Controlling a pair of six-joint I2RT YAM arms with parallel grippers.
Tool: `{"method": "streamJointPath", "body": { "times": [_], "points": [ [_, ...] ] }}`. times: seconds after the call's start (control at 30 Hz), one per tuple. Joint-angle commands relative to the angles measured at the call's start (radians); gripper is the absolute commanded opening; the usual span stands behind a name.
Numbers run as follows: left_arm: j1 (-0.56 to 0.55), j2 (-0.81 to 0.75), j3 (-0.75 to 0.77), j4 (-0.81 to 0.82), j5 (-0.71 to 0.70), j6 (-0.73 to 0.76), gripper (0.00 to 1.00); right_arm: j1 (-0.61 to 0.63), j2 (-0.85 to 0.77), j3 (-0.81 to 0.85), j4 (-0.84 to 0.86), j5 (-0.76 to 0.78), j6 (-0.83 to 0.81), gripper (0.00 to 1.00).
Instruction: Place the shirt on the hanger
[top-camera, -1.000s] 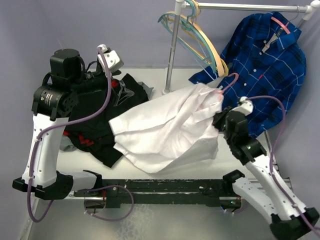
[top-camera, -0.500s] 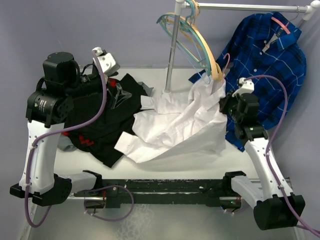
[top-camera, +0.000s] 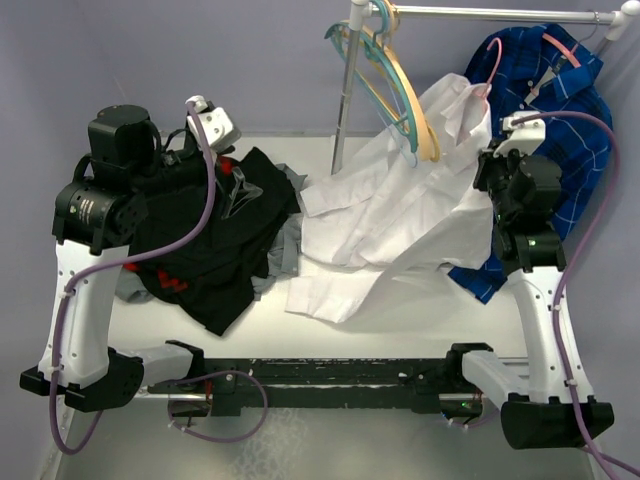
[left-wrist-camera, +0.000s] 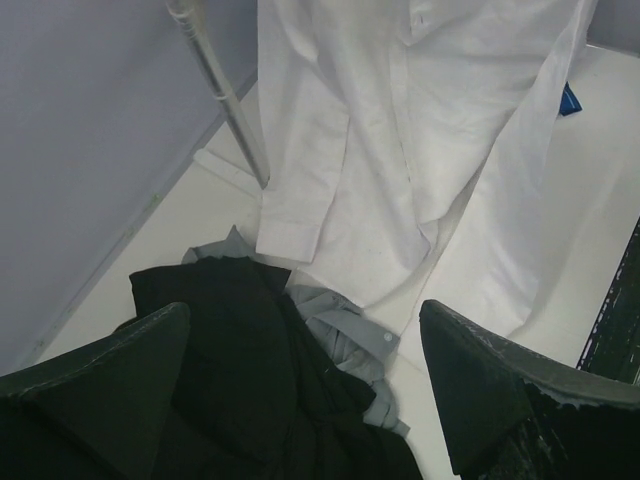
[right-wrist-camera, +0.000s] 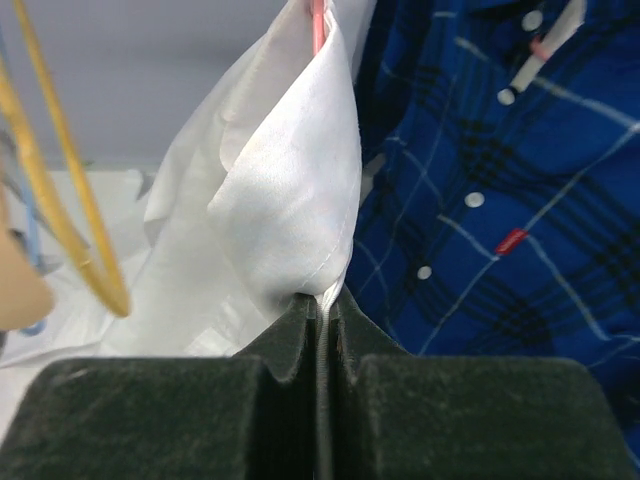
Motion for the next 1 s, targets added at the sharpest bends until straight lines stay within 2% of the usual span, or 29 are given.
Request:
{"method": "streamJointPath", "body": {
  "times": [0.0,0.13,0.67,0.97],
  "points": [
    [0.001,0.001,-0.006,0.012,-0.011,0.008,0.99,-0.010,0.004,0.090,0.085,0.143,-0.164,0.00],
    [0.001,0.005,-0.007,0.009,-0.011,0.012,0.99,-0.031,0.038,0.147,0.100,0.157,-0.207,0.00],
    [0.008,0.010,-0.021,0.008,-0.036,0.030,0.99,-0.138,0.231,0.377,0.120,0.005,-0.174,0.00],
    [0.017,0.012,-0.022,-0.002,-0.030,0.015,0.99,-0.164,0.322,0.354,0.158,-0.079,-0.095,0.00]
  ]
}}
